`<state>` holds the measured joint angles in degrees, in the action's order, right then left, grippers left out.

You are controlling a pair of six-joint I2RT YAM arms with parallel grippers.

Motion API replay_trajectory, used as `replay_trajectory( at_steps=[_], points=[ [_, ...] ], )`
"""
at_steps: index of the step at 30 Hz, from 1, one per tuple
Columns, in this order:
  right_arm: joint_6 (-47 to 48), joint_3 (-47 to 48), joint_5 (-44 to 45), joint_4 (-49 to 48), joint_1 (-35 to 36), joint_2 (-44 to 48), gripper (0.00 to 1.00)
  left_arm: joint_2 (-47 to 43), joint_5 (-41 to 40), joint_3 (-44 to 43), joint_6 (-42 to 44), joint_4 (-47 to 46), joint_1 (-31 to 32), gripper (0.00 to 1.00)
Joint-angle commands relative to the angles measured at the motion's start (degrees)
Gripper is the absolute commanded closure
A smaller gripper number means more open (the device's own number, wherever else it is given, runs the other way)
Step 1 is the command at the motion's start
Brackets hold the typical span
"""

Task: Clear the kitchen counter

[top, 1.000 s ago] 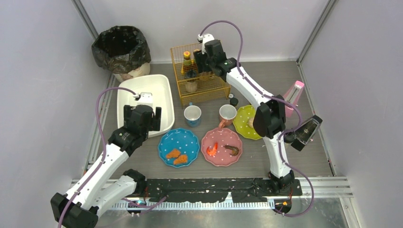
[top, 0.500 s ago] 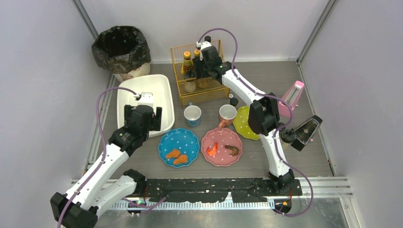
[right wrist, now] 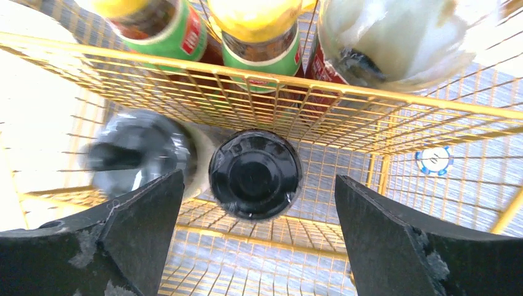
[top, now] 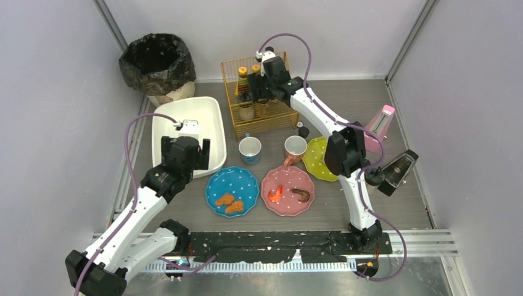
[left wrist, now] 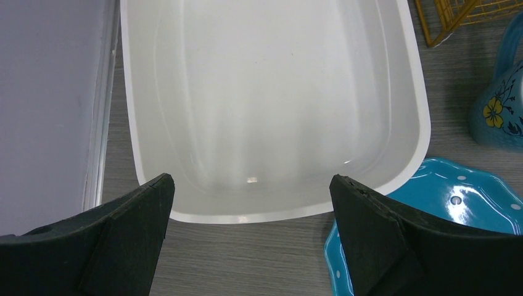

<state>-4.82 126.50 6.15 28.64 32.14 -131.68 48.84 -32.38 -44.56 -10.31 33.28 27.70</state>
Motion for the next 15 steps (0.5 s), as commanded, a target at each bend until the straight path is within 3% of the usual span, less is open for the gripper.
replay_trajectory(
  at_steps=[1, 8, 15],
  points=[
    [0.4, 2.0, -0.5, 0.5, 0.5, 12.5, 0.01, -0.6, 0.1, -2.1, -2.6, 0.1, 0.2, 0.0],
    [0.8, -8.3, 5.9, 4.0, 0.5, 29.0, 0.05, -1.4, 0.8, -4.6, -3.3, -2.7, 0.2, 0.0],
    [-4.4, -23.9, 14.8, 10.8, -1.2, 44.1, 0.05, -6.4, 1.7, 0.2, -0.9, -15.3, 0.2, 0.01]
  ],
)
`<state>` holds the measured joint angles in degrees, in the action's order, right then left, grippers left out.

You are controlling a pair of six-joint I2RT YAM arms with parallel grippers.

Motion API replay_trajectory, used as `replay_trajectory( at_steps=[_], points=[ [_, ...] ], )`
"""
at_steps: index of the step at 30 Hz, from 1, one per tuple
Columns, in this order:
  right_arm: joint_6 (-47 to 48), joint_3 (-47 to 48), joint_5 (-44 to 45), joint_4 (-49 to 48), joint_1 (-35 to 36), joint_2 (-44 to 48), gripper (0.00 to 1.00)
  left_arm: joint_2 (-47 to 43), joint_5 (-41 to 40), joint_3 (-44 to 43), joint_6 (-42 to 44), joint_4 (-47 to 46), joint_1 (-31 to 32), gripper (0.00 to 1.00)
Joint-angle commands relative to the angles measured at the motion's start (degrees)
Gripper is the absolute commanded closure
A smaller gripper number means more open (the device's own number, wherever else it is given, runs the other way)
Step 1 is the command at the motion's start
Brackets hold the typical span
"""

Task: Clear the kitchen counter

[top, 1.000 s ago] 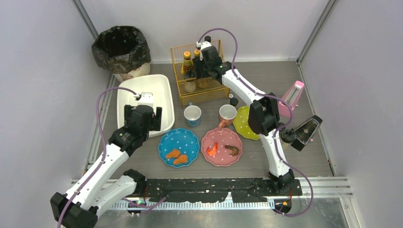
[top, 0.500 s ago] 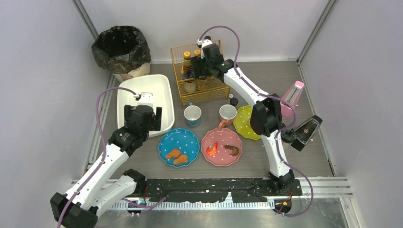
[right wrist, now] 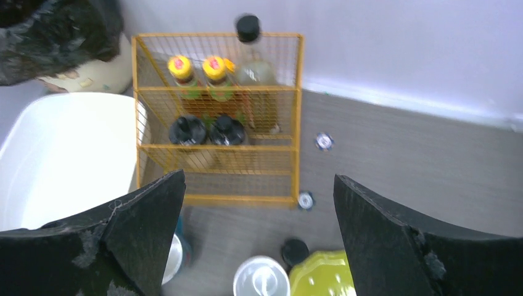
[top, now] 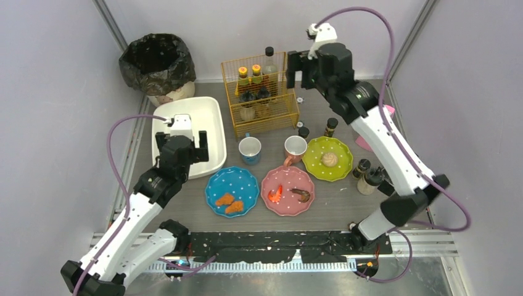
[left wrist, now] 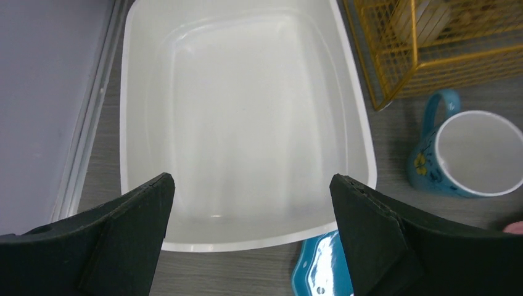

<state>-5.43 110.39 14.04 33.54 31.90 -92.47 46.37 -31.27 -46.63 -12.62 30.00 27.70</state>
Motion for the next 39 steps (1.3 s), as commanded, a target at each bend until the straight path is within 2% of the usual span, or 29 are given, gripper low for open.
replay_trajectory(
  at_steps=[1, 5, 8, 11, 15, 22, 30, 33, 39],
  points=[
    [-5.7, -11.3, 9.0, 7.3, -1.1, 8.0, 0.05, -5.5, 1.5, 4.1, 3.1, -15.5, 0.2, 0.0],
    [-11.5, -21.5, 13.9, 12.4, -2.5, 17.5, 0.05, -12.8, 2.4, 13.9, 6.4, -32.3, 0.2, 0.01],
    [-17.6, -27.9, 12.4, 17.6, -5.8, 23.5, 0.05, -16.2, -0.7, 18.5, 5.3, -40.2, 0.2, 0.0],
    [-22.3, -33.5, 14.0, 25.1, -9.2, 28.0, 0.05, -16.7, 0.7, 18.7, 8.8, -40.0, 0.2, 0.0],
    [-27.1, -42.1, 18.2, 30.3, -11.5, 35.5, 0.05, -15.2, 3.0, 18.2, 11.7, -39.7, 0.1, 0.0],
    [-30.9, -51.2, 20.6, 36.8, -18.2, 43.0, 0.05, -11.1, 3.5, 17.6, 9.9, -39.2, 0.1, 0.0],
    [-29.0, -55.3, 15.9, 33.9, -23.8, 42.9, 0.0, -9.6, 4.1, 16.3, 8.1, -37.7, 0.1, 0.0],
    [-29.2, -58.0, 10.7, 31.6, -26.6, 41.3, 0.04, -10.4, 4.2, 16.4, 7.6, -37.7, 0.1, 0.0],
    [-28.0, -61.4, 6.9, 24.0, -33.2, 39.0, 0.08, -12.0, 4.1, 16.7, 6.9, -37.8, 0.1, 0.0]
  ],
)
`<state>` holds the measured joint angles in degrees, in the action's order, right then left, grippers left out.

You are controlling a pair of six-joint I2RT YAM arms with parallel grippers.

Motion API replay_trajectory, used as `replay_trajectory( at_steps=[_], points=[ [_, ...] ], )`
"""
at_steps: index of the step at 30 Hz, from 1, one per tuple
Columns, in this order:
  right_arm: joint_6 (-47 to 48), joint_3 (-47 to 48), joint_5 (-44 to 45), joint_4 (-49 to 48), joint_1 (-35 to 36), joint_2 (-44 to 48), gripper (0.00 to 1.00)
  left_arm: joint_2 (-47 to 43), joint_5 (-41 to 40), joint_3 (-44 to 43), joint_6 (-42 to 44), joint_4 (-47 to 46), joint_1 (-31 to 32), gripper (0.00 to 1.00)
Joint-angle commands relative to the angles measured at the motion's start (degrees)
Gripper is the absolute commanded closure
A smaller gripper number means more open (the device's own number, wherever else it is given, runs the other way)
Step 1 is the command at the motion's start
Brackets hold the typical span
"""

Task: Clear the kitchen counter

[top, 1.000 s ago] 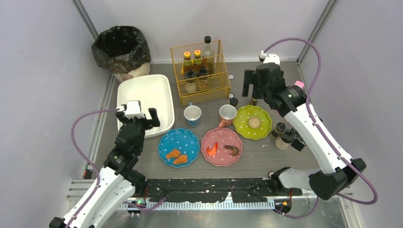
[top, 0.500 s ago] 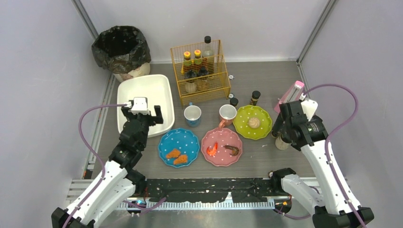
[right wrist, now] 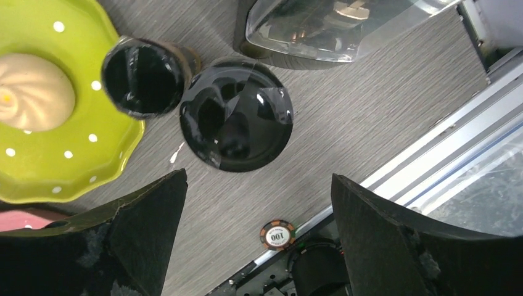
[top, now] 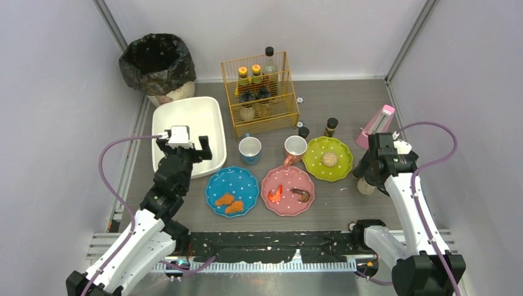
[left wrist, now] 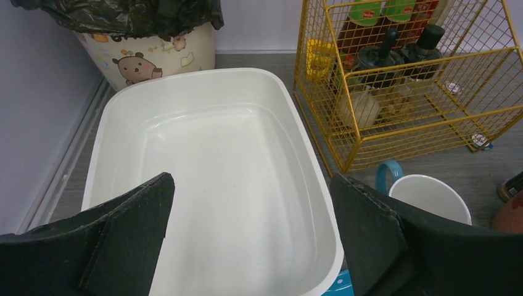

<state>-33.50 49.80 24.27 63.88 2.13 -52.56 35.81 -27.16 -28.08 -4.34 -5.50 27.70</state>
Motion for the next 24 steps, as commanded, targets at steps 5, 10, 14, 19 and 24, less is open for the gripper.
replay_trajectory(
  at_steps=[5, 10, 14, 19, 24],
  points=[
    [2.5, -1.8, -4.5, -11.4, -7.3, -2.9, 0.1, -2.3, -0.6, -1.7, -1.2, -2.6, 0.0, 0.0],
    [4.9, -3.1, -6.4, -15.3, -9.7, -5.5, 0.12, -2.7, -1.2, -1.7, -0.8, -2.6, 0.1, 0.0],
    [6.0, -4.1, -8.2, -17.7, -9.9, -6.5, 0.14, -2.7, -1.3, -1.8, -0.7, -2.5, 0.1, 0.0],
    [7.4, -5.2, -9.1, -20.1, -10.0, -6.6, 0.19, -2.7, -1.3, -2.0, -0.4, -2.5, 0.1, 0.01],
    [7.9, -5.5, -8.0, -20.5, -10.0, -6.4, 0.34, -2.8, -1.2, -2.0, -0.3, -2.5, 0.1, 0.01]
  ],
)
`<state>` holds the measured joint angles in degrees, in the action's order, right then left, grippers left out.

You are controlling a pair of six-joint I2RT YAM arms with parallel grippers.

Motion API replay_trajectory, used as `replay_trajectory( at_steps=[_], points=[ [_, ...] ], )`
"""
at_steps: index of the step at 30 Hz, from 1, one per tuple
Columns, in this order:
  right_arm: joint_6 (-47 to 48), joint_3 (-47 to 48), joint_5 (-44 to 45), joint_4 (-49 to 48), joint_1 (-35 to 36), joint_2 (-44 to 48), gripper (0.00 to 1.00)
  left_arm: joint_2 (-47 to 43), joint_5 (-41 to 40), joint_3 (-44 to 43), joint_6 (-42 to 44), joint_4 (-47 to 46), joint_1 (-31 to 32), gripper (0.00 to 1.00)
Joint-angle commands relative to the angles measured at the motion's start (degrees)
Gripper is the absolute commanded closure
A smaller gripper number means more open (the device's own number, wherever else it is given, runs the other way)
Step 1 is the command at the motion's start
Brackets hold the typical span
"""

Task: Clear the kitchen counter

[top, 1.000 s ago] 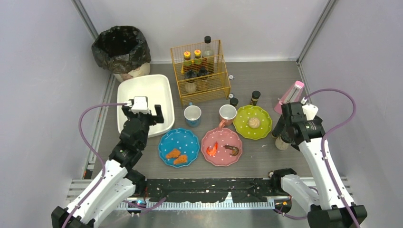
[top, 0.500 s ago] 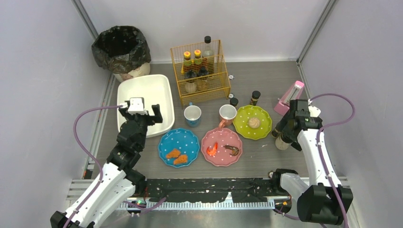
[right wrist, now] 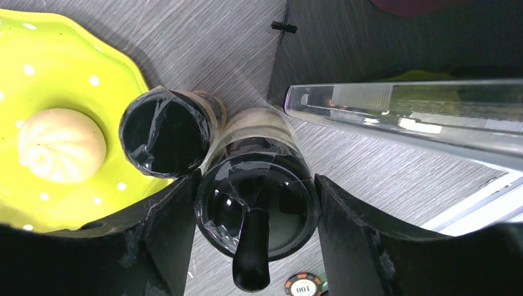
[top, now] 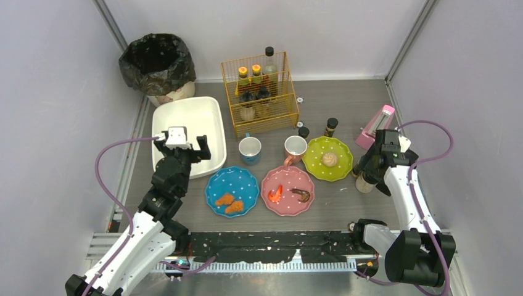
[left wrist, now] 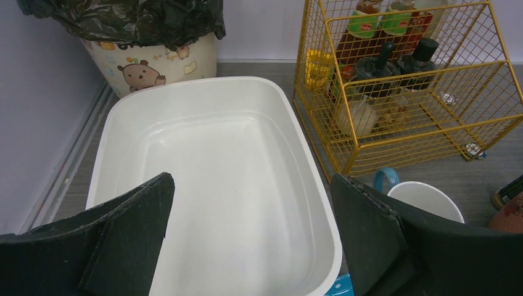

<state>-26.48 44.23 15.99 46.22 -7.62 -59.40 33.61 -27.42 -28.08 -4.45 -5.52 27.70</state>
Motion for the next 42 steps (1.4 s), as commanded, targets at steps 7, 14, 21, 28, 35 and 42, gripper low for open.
replay_trajectory(
  at_steps=[7, 14, 21, 28, 35, 42],
  points=[
    [0.1, 1.1, -0.2, 1.4, -0.2, 2.4, 0.65, -0.5, -1.0, -2.1, -0.1, -2.5, 0.1, 0.01],
    [-1.9, 5.8, -4.7, 8.6, 1.3, 5.9, 0.88, -0.2, -1.1, -2.1, 0.1, -2.5, 0.1, 0.01],
    [-4.4, 15.7, -3.0, 20.7, 9.6, 7.0, 0.95, 0.5, -1.1, -2.3, 0.3, -2.7, 0.0, 0.01],
    [-2.9, 36.4, -1.0, 25.5, 22.4, 0.7, 0.95, 1.0, -0.6, -2.3, 0.0, -2.6, -0.1, 0.01],
    [4.3, 55.2, -1.4, 19.4, 32.3, -13.2, 0.94, 0.2, -0.2, -2.8, -0.3, -1.7, -0.1, 0.01],
    [11.4, 73.5, -1.8, 10.6, 36.2, -30.5, 0.95, -1.2, -0.1, -3.5, 0.3, -0.7, -0.1, 0.01]
  ],
)
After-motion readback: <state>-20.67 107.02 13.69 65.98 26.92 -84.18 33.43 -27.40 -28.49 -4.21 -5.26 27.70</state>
